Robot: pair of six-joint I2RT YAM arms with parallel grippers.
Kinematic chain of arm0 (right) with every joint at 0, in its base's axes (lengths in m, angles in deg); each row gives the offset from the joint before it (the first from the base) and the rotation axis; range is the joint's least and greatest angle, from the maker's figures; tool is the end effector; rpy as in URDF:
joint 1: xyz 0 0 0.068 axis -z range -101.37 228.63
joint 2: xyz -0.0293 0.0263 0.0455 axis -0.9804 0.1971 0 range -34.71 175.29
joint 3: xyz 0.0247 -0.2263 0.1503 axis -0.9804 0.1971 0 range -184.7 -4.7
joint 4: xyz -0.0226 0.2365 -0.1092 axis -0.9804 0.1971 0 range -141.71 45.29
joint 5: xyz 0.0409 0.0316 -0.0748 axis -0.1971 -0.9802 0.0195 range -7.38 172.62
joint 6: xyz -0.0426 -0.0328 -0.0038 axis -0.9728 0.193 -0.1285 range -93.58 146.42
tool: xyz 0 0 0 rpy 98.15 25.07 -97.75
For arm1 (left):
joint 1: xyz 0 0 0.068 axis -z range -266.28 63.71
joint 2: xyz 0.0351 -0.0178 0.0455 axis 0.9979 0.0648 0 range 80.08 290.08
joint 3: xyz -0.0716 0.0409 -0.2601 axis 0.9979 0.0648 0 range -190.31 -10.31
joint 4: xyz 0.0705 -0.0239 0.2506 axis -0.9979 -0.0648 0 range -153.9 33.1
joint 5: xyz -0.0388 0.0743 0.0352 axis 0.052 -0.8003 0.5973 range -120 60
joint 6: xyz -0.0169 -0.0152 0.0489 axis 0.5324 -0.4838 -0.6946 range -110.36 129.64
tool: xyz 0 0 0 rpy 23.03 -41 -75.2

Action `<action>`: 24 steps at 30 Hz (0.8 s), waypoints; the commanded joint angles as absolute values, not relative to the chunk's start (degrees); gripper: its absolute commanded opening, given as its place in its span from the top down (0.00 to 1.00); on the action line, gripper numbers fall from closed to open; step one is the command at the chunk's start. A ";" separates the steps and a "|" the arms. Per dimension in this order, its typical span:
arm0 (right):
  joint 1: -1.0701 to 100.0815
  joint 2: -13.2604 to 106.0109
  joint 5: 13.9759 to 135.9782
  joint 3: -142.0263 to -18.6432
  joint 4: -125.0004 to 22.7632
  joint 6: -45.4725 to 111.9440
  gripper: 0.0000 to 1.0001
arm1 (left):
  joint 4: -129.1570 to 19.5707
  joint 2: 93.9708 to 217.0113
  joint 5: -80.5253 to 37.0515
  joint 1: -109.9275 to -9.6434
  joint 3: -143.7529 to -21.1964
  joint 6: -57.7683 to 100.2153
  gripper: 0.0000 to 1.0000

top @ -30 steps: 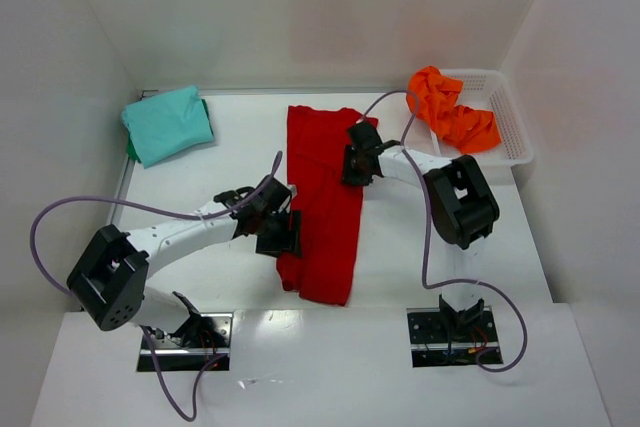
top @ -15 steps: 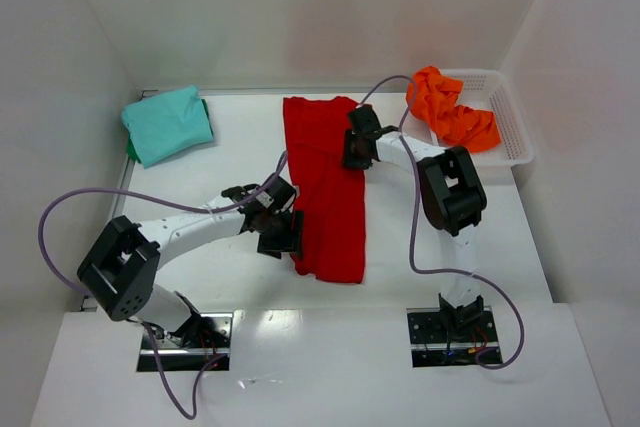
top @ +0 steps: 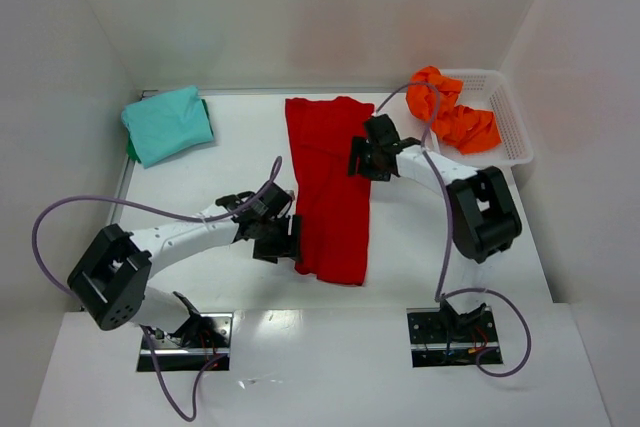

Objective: Fold and stack the t-shirts
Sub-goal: Rotate the tshirt 90 degrees

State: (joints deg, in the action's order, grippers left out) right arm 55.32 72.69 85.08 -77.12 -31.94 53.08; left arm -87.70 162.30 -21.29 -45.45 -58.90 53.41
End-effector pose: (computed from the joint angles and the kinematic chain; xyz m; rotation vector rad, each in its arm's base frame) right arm 0.3655 0.1558 0.1846 0.0919 2.5492 0.2927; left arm 0.1996 -0.1797 0.1909 -0.0237 2.8524 -0.5964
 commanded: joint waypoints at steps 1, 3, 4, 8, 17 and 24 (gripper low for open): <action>55.61 62.78 82.54 -73.19 -32.72 54.80 0.28 | -85.03 158.58 -23.05 -45.15 -56.20 57.28 0.25; 55.61 59.36 80.17 -70.72 -32.73 55.51 0.43 | -85.02 157.78 -24.45 -45.15 -55.58 58.68 0.25; 55.61 58.47 79.46 -68.18 -33.51 56.03 0.49 | -85.02 156.82 -24.46 -45.15 -55.57 58.69 0.25; 52.89 56.96 77.70 -63.86 -34.05 57.27 0.75 | -85.72 154.62 -25.78 -45.15 -54.34 60.44 0.24; 43.74 59.07 78.22 -59.28 -34.66 61.92 0.69 | -83.71 156.55 -20.42 -45.15 -53.81 59.04 0.17; 43.74 59.07 78.22 -57.08 -35.98 61.93 0.69 | -80.72 161.55 -18.49 -44.01 -55.04 57.99 0.27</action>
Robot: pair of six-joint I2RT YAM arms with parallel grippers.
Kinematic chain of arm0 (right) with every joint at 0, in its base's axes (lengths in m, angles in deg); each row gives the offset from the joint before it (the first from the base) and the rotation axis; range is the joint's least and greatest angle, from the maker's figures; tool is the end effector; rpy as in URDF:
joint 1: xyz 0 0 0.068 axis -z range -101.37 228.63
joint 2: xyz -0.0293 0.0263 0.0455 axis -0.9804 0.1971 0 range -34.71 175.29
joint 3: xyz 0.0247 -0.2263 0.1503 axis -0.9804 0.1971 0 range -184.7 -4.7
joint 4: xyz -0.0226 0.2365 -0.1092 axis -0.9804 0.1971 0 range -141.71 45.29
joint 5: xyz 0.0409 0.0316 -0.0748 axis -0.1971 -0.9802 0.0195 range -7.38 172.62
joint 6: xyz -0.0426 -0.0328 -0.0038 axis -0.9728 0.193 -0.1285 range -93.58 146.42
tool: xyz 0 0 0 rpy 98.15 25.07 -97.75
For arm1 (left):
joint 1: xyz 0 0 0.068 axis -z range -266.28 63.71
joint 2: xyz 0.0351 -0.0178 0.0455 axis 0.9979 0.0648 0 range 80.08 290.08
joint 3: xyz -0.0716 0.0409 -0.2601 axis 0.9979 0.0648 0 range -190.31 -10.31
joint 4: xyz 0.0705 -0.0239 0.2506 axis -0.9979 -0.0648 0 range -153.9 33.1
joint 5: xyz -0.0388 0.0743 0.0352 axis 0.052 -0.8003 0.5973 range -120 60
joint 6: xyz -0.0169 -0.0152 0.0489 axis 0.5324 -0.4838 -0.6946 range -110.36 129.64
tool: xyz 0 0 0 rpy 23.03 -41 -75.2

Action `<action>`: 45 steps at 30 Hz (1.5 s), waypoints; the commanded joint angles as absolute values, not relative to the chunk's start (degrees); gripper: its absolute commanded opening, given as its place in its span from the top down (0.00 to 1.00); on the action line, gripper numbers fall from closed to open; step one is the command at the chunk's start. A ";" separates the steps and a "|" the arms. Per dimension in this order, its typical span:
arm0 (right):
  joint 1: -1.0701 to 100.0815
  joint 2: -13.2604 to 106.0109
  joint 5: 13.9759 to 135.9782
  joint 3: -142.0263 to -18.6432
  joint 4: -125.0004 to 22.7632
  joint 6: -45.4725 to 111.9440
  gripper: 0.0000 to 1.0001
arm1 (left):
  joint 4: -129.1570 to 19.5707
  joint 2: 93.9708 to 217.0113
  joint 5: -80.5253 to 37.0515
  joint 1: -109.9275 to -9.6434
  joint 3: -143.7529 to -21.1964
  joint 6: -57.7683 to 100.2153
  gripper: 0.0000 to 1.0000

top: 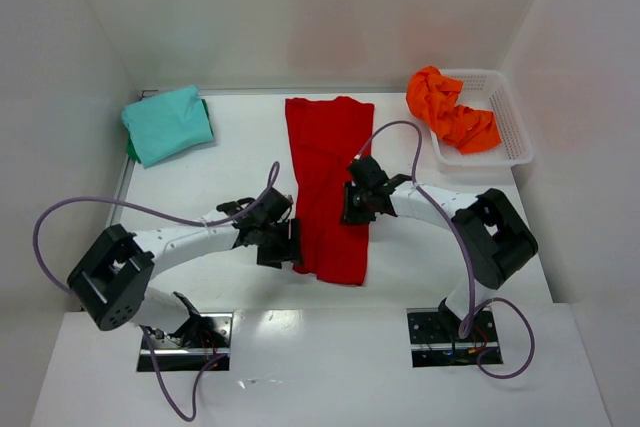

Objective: Fold and stack the t-shirts
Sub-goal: Rotate the tshirt 90 degrees

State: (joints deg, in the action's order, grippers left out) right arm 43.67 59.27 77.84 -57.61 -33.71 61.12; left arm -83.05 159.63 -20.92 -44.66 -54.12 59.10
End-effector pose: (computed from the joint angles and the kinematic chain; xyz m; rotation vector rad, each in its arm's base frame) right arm 0.2596 0.1851 0.1672 -0.0373 2.6978 0.5188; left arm 0.1886 -0.1752 0.1825 -0.1373 2.8313 -0.6642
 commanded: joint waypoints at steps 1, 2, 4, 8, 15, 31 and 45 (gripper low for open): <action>43.74 59.60 78.22 -57.08 -35.98 61.93 0.71 | -80.72 163.21 -18.48 -44.01 -55.04 57.98 0.34; 43.74 59.60 78.22 -57.08 -35.98 61.93 0.73 | -80.19 163.93 -18.48 -43.49 -55.74 57.98 0.38; 43.74 59.60 78.75 -56.56 -35.98 61.93 0.77 | -80.19 165.07 -18.48 -43.48 -55.74 57.98 0.50; 43.74 59.60 80.16 -56.03 -35.98 62.46 0.86 | -80.19 165.08 -17.87 -43.48 -55.74 57.98 0.79; 43.74 61.36 82.62 -56.03 -35.98 62.46 0.89 | -81.59 165.08 -14.89 -41.91 -55.22 58.51 1.00; 43.74 63.56 83.76 -57.69 -37.12 60.79 0.90 | -94.07 156.20 -13.65 -39.26 -51.35 62.82 0.92; 43.74 52.86 77.44 -54.37 -34.23 63.24 0.34 | -93.55 157.25 -15.50 -39.26 -58.90 60.01 0.35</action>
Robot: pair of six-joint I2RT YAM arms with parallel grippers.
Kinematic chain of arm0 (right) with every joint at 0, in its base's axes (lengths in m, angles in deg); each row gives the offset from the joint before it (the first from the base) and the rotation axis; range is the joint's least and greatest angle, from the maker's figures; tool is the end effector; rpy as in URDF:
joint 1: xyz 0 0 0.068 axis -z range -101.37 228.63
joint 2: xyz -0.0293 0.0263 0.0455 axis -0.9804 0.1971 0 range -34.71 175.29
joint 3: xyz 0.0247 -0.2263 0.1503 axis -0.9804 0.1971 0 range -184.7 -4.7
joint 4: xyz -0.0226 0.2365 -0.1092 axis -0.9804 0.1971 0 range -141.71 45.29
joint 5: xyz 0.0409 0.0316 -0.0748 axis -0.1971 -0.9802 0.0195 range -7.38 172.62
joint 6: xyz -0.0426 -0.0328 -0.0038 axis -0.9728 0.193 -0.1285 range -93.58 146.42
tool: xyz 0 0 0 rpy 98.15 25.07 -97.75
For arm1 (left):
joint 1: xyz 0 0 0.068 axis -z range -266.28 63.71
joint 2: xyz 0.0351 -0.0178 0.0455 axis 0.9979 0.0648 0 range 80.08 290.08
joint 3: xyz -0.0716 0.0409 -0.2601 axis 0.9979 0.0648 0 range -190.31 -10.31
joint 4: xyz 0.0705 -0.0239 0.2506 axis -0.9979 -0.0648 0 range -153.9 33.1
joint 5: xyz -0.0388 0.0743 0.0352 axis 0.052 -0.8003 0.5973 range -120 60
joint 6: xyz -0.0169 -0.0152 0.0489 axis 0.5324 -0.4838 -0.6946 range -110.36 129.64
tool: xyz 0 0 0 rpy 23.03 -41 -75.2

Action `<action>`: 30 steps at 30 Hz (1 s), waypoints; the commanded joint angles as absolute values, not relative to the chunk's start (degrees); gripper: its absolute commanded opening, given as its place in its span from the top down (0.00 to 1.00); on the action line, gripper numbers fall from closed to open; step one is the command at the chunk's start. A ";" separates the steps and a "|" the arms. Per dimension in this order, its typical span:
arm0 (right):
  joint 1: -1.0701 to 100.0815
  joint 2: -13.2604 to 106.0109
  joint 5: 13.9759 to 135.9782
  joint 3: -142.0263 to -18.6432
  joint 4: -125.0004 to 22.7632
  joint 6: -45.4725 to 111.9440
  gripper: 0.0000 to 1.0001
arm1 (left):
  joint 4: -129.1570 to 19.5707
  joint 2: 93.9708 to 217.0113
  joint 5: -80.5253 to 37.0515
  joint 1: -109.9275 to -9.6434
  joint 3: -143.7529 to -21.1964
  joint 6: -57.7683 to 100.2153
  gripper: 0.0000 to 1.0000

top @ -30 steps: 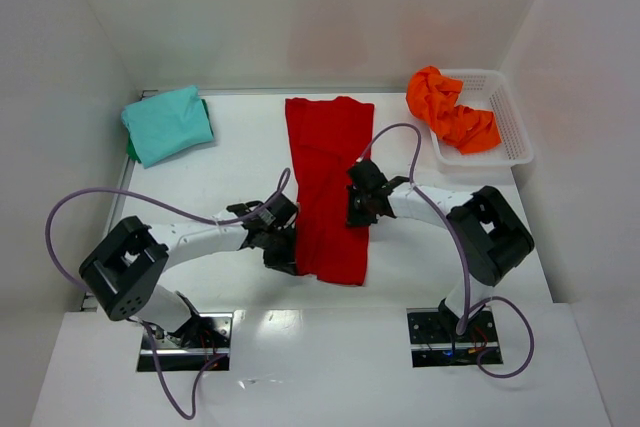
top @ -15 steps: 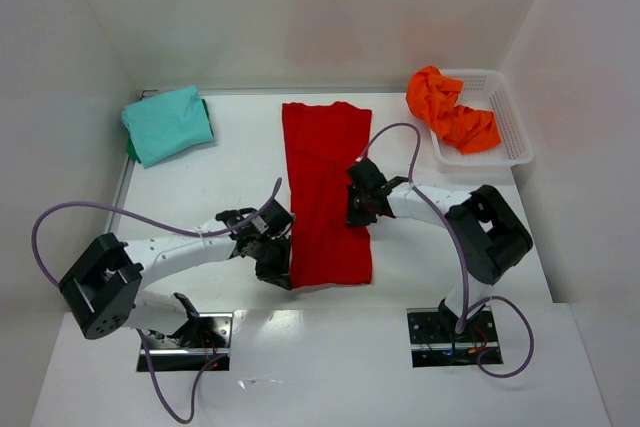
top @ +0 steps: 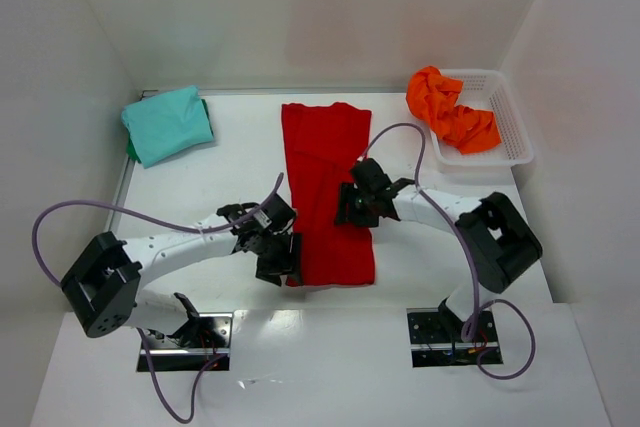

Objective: Fold and stack the t-shirts
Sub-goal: Rotate the tshirt 90 degrees

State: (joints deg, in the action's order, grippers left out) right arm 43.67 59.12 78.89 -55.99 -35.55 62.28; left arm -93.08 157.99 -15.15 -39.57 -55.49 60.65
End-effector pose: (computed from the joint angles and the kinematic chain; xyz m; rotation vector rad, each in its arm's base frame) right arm 0.2574 0.1828 0.1618 -0.0034 2.6880 0.5077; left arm 0.1594 -0.1826 0.1885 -0.0398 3.0177 -0.6818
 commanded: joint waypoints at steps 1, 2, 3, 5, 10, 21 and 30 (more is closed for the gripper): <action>43.74 51.01 77.43 -53.31 -33.70 63.77 0.32 | -93.55 156.56 -16.63 -39.26 -59.52 60.01 0.35; 43.74 48.99 77.43 -52.61 -32.57 64.30 0.31 | -94.16 155.85 -17.25 -39.26 -60.05 60.01 0.35; 43.74 46.79 77.43 -51.30 -31.86 64.82 0.30 | -94.16 155.32 -17.95 -39.26 -60.66 60.01 0.37; 43.74 40.99 77.43 -50.76 -28.62 65.44 0.29 | -94.16 154.53 -20.59 -39.26 -60.67 60.01 0.38; 43.74 35.87 77.00 -45.76 -23.68 67.91 0.33 | -93.55 156.54 -26.82 -39.26 -63.82 60.01 0.49; 39.08 32.20 77.08 -36.27 -26.31 81.17 0.62 | -87.31 168.06 -34.74 -41.02 -72.09 55.00 0.83; 38.55 28.57 73.57 -28.61 -32.19 83.20 0.77 | -83.35 172.63 -35.36 -44.71 -73.85 52.10 0.54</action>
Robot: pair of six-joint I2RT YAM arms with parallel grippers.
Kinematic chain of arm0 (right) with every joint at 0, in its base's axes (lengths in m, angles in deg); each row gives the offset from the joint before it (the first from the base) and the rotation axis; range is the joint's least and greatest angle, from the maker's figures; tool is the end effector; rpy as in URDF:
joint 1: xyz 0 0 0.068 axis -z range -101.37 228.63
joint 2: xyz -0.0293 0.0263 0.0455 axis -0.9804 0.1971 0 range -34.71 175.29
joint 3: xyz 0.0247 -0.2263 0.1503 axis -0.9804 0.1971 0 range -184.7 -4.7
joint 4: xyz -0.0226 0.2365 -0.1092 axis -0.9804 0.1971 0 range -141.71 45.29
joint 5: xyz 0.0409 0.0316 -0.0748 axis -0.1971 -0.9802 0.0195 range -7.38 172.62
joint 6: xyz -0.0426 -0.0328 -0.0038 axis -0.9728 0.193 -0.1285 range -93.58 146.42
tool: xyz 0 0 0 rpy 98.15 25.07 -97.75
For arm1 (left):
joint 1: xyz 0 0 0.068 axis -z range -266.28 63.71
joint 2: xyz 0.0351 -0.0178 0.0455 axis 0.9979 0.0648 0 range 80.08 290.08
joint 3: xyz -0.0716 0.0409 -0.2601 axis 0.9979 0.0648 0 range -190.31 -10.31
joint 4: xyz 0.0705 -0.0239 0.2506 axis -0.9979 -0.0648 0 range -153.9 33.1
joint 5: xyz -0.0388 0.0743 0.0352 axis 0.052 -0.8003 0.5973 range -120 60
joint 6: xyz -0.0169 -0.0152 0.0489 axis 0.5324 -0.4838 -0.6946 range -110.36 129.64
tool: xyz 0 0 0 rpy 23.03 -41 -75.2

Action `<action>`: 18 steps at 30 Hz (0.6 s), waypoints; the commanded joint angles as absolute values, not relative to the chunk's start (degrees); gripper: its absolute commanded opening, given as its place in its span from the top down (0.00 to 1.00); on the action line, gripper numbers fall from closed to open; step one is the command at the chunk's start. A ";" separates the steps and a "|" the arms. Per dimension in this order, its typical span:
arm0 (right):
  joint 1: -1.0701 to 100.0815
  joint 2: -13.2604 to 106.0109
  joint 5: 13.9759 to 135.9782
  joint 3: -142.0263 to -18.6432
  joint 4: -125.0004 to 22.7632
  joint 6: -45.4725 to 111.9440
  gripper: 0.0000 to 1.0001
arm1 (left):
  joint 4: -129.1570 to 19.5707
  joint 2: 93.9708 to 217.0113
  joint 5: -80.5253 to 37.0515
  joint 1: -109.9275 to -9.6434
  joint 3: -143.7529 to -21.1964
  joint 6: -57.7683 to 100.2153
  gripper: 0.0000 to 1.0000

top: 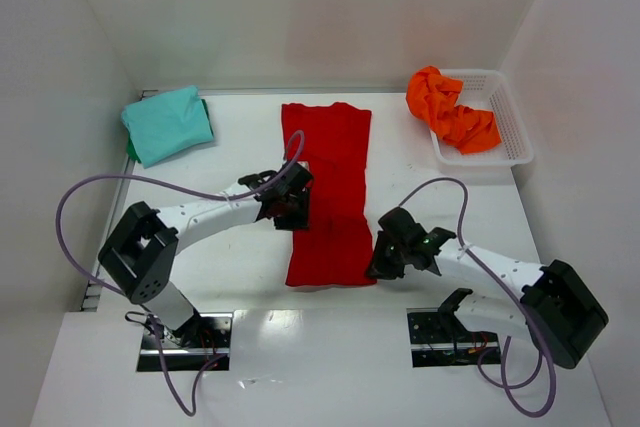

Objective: Fold and stack the t-shirts
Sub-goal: Rotate the tshirt 90 degrees

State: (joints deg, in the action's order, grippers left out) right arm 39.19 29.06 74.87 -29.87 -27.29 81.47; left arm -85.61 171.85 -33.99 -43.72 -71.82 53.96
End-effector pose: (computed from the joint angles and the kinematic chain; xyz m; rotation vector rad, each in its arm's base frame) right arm 0.1374 0.1192 0.1469 0.3413 2.8316 0.6335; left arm 0.2420 -0.2190 0.2119 -0.0665 2.6664 -0.4418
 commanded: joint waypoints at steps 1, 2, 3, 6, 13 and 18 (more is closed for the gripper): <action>38.55 29.27 72.96 -28.61 -32.90 82.59 0.77 | -82.74 173.16 -35.36 -45.50 -74.46 51.49 0.53; 37.95 30.93 72.95 -28.61 -32.91 82.58 0.78 | -81.95 173.16 -35.36 -45.50 -74.47 50.96 0.53; 37.94 31.82 72.95 -28.61 -32.91 82.58 0.78 | -81.95 173.94 -35.36 -46.20 -74.47 50.95 0.51; 34.08 33.58 73.47 -29.13 -32.91 83.81 0.83 | -80.72 175.26 -35.36 -47.78 -74.99 49.81 0.51; 29.51 29.99 72.25 -26.24 -29.40 86.71 0.97 | -78.87 177.73 -34.83 -49.02 -76.14 46.74 0.50; 28.36 23.58 71.20 -24.48 -24.39 88.47 0.97 | -78.87 178.79 -35.45 -50.24 -76.14 45.33 0.49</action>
State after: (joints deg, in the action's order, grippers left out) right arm 29.36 26.90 72.14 -26.22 -29.93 86.67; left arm -80.38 178.23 -34.56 -49.40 -74.36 47.49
